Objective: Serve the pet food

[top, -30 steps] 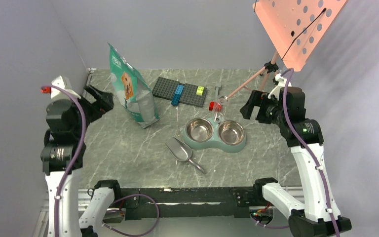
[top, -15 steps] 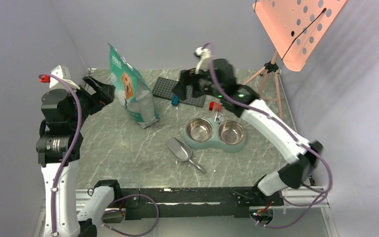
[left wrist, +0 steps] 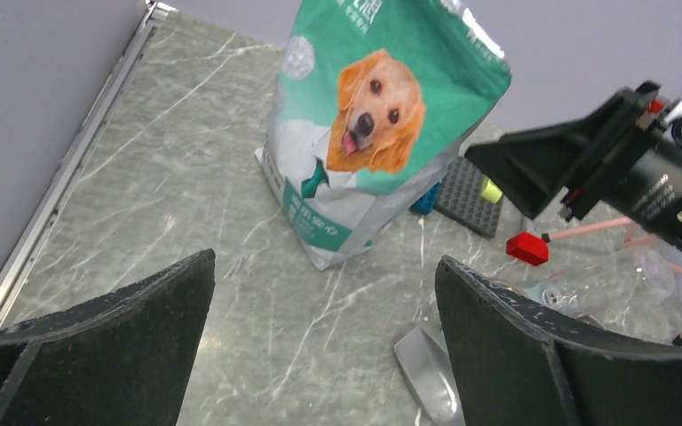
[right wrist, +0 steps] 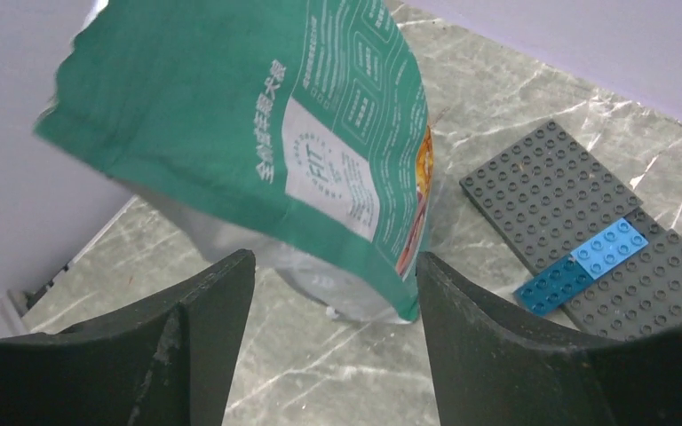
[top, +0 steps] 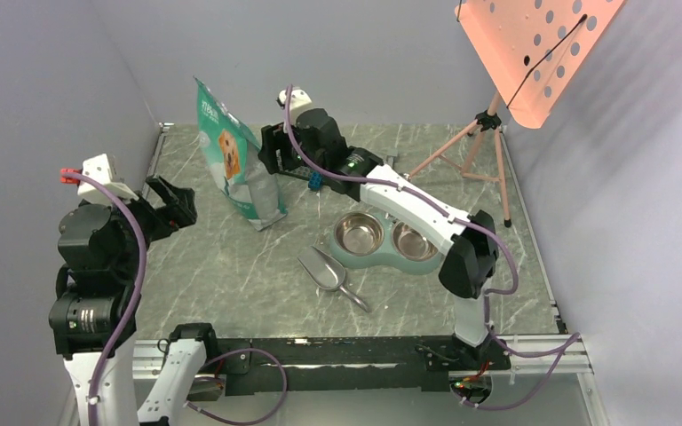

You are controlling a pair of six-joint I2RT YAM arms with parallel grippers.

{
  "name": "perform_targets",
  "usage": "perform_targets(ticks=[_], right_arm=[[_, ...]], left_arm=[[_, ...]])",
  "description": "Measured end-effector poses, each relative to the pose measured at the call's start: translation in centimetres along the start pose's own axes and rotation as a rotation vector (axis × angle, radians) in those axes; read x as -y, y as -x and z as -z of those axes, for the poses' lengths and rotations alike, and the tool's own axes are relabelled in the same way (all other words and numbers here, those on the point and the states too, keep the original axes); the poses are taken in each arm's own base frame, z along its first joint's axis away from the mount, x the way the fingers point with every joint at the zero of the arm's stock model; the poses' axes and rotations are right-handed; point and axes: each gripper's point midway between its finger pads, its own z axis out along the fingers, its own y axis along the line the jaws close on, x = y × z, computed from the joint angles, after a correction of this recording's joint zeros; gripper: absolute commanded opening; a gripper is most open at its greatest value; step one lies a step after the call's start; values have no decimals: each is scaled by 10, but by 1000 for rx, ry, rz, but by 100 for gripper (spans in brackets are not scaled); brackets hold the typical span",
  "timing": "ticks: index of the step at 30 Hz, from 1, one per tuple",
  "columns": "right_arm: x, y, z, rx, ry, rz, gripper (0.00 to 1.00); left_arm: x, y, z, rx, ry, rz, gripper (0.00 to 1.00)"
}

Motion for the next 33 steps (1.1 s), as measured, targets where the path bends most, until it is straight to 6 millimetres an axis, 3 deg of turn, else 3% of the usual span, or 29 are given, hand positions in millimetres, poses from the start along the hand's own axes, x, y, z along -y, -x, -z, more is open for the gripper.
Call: perform_targets(ticks=[4,7,12,14,17,25,33], right_arm=[[2,-3,-16,14,8,36,68],[1,-10,-28,20,24,70,60],[-13,-17,-46,35,120,95,54],[-19,-18,-52,39,153,100,37],[-25,-18,-58,43,183,106,0],[-30,-24,-56,17,210,64,0],[-29,-39,-12,-52,219,-4,0]], left_arm=[[-6,-12,13,-48,26,-1,98],[-7,-19,24,-89,37,9,97],[-12,-39,42,-208,77,46,96],[-11,-45,45,-255,90,67,95],[-7,-51,46,-310,91,120,92],[11,-56,47,-336,44,280,86],[27,-44,24,-325,16,410,81]])
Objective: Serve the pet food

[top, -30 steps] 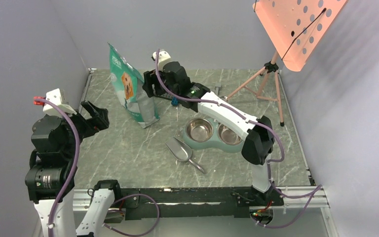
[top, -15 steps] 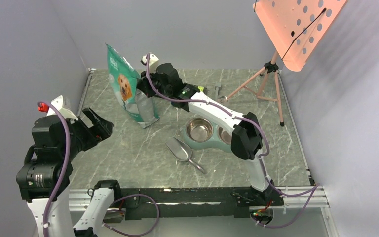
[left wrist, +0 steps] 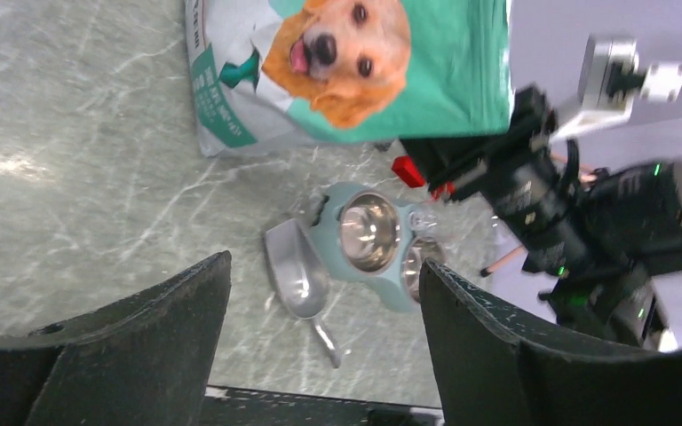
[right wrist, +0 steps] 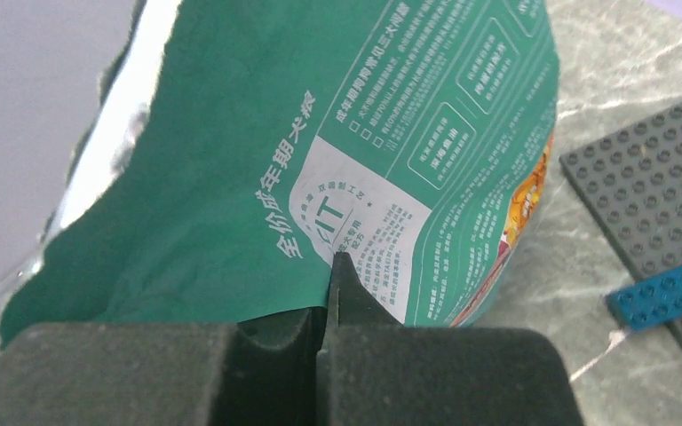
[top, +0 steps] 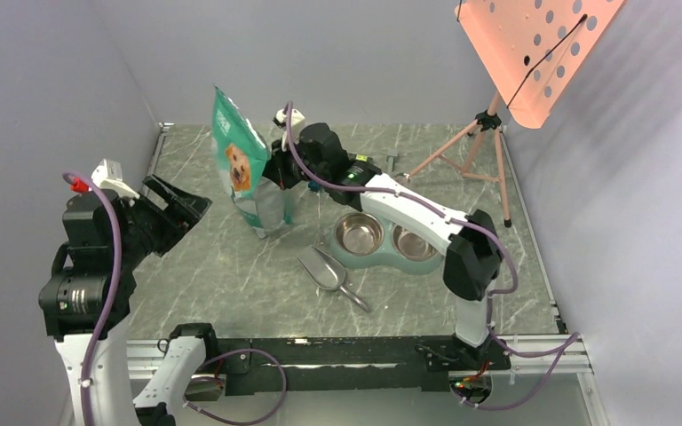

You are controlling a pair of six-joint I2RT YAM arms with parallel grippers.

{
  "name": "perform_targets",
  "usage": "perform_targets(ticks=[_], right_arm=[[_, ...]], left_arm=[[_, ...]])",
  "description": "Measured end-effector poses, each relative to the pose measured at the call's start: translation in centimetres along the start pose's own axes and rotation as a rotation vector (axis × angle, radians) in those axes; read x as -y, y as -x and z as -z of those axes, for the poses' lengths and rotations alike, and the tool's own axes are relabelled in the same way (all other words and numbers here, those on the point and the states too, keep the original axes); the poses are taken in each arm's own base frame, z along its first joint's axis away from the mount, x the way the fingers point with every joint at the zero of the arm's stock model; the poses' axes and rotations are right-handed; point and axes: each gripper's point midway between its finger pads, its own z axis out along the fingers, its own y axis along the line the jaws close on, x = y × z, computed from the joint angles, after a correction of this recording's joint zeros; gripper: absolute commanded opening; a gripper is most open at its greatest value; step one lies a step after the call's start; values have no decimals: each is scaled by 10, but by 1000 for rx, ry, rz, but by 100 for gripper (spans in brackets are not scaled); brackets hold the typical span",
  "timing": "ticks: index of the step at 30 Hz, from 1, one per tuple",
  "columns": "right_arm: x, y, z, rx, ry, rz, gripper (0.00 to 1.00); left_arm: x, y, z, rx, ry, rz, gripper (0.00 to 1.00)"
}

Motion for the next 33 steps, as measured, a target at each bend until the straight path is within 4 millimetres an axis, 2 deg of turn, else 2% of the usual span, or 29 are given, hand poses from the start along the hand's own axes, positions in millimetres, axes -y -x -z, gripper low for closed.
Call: perform_targets(ticks=[7,15,21,27,33], right_arm=[[-26,-21,51,-79,42,-32,0],[-61,-48,99,-167,152,-69,0],[-79,-58,114,-215,245,-84,0],[-93,-65,123,-260,330,-94,0],[-93,-66,126,-277,325,-89,0]], left_arm=[[10,0,-25,-32,-28,146,73],[27,-12,-34,-90,-132,299,75],[26,-30,-35,-158,-160,339,71],[28,-37,-37,-203,-172,325,75],[61,-25,-33,-205,-264,209,77]])
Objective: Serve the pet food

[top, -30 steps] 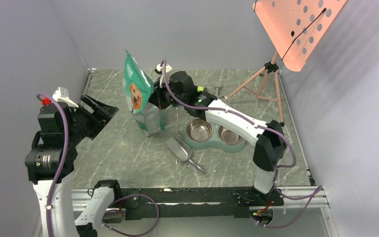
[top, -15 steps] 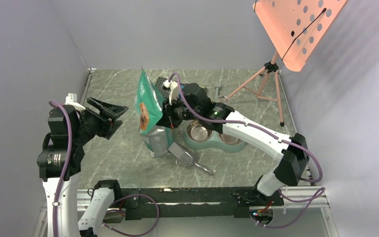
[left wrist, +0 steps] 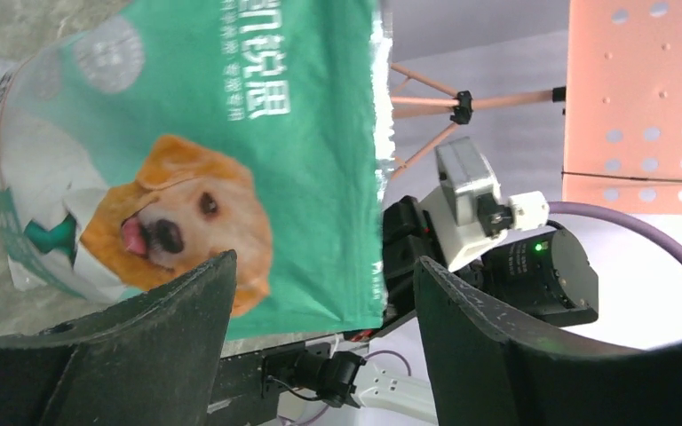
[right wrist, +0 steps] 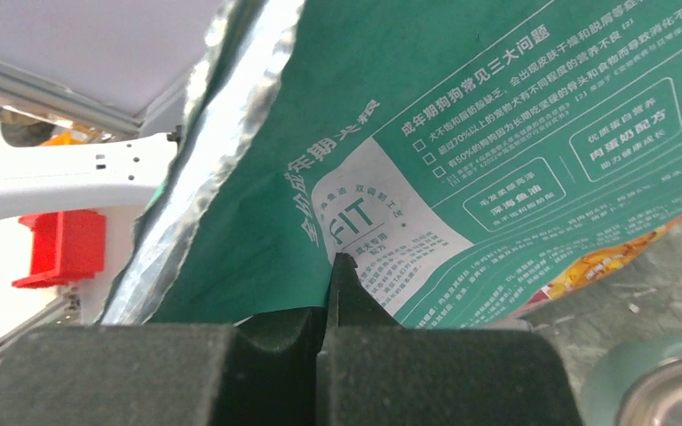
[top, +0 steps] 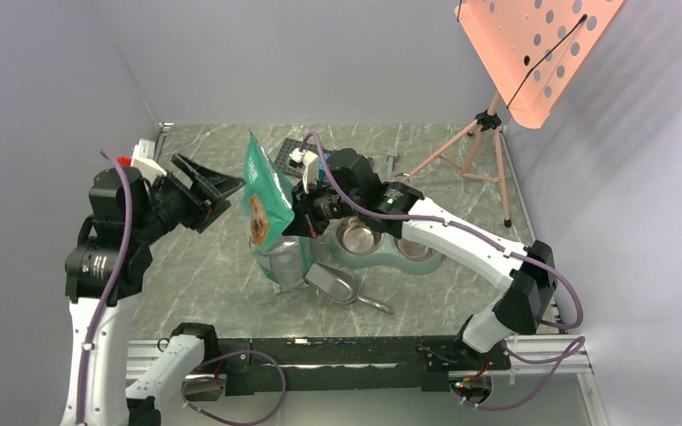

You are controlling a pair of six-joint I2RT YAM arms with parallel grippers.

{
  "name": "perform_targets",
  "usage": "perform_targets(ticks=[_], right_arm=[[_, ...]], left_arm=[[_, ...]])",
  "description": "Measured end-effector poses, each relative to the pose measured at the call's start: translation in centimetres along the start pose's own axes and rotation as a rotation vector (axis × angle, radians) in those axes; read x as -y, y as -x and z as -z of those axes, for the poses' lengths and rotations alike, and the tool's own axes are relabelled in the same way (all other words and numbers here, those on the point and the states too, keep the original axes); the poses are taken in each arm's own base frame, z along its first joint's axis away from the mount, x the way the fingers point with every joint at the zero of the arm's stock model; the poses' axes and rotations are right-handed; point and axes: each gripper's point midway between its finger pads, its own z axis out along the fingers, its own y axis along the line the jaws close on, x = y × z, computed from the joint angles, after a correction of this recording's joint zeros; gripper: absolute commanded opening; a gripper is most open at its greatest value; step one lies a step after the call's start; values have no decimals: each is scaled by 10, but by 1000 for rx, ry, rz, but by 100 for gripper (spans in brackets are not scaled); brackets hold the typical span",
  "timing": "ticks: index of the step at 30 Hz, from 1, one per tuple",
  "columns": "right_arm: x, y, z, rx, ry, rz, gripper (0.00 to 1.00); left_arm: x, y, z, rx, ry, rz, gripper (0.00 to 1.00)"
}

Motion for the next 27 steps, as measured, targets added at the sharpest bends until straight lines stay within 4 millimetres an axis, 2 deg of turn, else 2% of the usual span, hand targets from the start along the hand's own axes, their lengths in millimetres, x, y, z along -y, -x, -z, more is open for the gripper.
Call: perform_targets(ticks=[1,4,6,9,12,16,18,22,27], right_arm=[[1,1,2,-6,-18,0,1],[3,4,7,-29,-72,5,25],[-5,12,10,-28,-65,9,39],[-28,40,19,25,-27,47,46],[-47,62,30,70,-3,75,46],[-62,96,48,156,-22,98,46],[-64,109,56,196,-48,90,41],[-61,133,63,273,-114,31,25],[-51,155,49,313,-158,-39,18]], left_arm=[[6,1,-1,-3,-7,-27,76],[25,7,-10,-15,-11,-117,68],[34,9,-17,-22,-8,-171,60],[34,11,-33,-43,17,-227,46],[27,9,-43,-67,48,-238,43],[22,8,-44,-78,65,-245,48],[21,8,-41,-73,67,-251,51],[25,10,-30,-41,44,-268,52],[30,7,-26,-42,11,-272,48]])
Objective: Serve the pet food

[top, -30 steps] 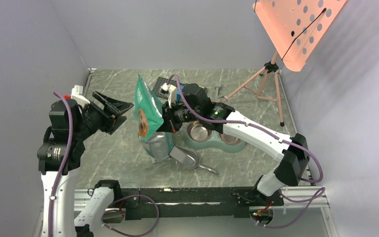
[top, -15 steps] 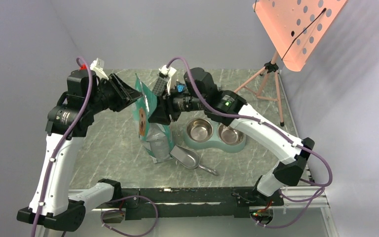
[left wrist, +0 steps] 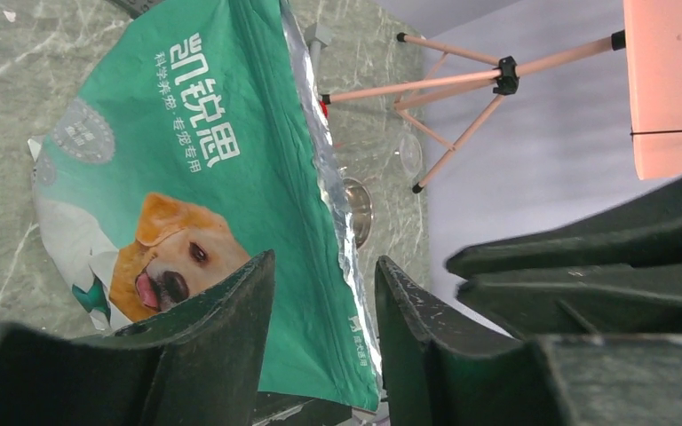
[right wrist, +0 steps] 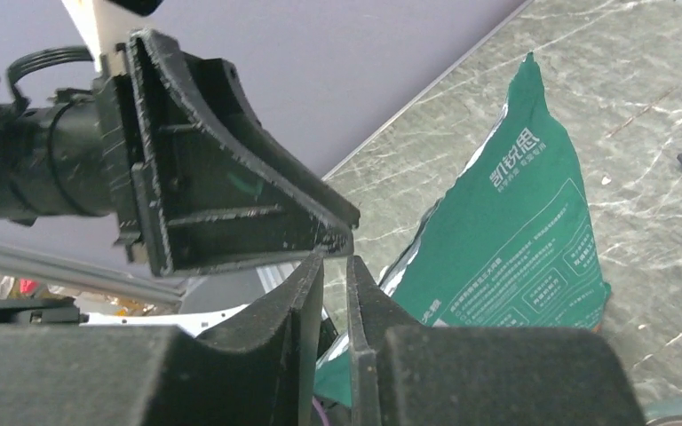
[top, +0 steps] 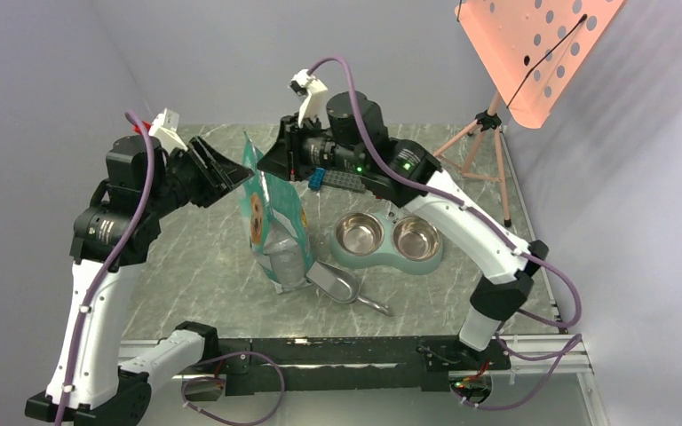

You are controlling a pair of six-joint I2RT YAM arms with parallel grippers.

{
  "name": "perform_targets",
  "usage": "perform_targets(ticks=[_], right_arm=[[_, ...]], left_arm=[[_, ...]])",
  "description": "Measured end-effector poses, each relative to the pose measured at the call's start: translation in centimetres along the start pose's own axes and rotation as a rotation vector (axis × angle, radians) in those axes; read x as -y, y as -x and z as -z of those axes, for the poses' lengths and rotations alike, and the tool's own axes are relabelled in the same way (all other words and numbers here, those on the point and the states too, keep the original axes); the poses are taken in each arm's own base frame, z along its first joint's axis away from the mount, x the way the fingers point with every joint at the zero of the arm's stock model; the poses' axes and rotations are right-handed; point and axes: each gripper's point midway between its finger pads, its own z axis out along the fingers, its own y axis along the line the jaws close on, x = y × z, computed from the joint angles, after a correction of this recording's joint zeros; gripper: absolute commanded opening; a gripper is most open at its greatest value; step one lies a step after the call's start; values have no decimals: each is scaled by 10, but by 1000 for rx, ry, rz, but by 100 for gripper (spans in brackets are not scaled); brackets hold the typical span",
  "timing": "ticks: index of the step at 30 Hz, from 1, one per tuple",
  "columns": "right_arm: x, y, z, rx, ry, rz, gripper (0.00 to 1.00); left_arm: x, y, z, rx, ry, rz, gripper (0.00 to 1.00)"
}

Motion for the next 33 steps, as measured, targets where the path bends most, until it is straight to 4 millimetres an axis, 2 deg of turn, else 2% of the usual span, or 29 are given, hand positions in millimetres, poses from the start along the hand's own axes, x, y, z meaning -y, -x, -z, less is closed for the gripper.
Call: perform_targets(ticks=[2,6,14,16,19,24,33], right_arm=[[4,-3,-11,-14,-12,-23,16],[19,-23,-25,-72,-57,-63,10],[30,-40,-28,-115,-89,-85,8],[32,-44,-28,-123,-95,-89,11],[32,-44,-27,-121,-97,-89,14],[30,-41,-23,-111,-97,-86,15],[33,-39,-16,-103,-105,-85,17]], left_arm=[[1,-1,-3,-14,-5,2,47],[-1,-2,-13,-36,4,7,46],[-2,-5,-23,-63,11,7,40],[-2,-6,-24,-67,12,6,39],[-2,-6,-24,-65,9,5,38],[-3,-6,-28,-73,15,6,31],[-4,-5,-28,-64,22,5,26]])
